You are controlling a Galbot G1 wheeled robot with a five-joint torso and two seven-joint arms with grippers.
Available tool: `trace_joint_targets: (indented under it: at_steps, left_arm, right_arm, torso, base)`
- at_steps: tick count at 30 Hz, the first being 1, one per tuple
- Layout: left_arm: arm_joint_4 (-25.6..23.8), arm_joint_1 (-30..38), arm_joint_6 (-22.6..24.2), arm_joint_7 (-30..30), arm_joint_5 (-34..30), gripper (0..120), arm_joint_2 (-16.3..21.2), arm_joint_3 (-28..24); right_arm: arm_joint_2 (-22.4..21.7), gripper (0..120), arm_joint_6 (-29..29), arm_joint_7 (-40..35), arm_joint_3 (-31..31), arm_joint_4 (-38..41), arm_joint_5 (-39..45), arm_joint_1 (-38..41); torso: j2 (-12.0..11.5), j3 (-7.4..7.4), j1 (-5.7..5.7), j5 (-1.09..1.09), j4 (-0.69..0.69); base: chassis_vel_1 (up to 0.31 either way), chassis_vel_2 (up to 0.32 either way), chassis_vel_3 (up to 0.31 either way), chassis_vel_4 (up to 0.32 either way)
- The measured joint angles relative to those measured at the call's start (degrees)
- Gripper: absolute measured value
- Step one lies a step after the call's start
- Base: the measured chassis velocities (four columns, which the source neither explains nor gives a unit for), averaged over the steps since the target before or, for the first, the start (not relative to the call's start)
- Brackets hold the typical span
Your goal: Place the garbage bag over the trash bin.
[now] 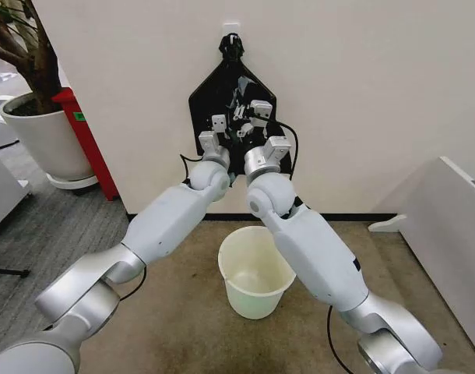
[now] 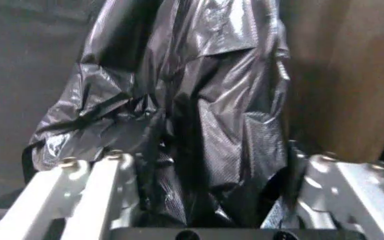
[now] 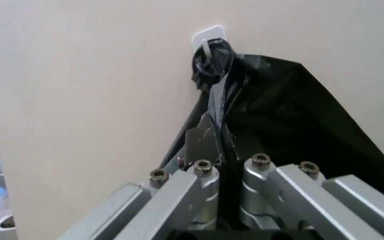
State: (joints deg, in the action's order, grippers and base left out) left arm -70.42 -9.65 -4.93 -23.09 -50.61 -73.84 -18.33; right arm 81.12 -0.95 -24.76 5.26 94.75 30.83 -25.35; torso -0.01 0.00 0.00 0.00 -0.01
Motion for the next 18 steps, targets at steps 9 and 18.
trace_joint_targets:
  at_steps: [9, 18]
  left_arm:
    - [-8.42, -3.42, 1.02, -2.51, 0.34, 18, 2.91, 3.0]
    - [-16.29, -8.78, 2.46, -3.67, 1.45, 0, 6.49, 9.57]
  right_arm:
    - [0.52, 0, -0.11, 0.08, -0.39, -1.14, -0.41, -0.02]
    - [1.24, 0, -0.17, 0.07, 0.44, -1.49, -0.83, -0.32]
  torso:
    - [0.0, 0.0, 0.0, -0.01, 0.01]
    - [0.0, -0.01, 0.0, -0.01, 0.02]
  base:
    - [0.0, 0.0, 0.0, 0.0]
    - [0.0, 0.0, 0.0, 0.0]
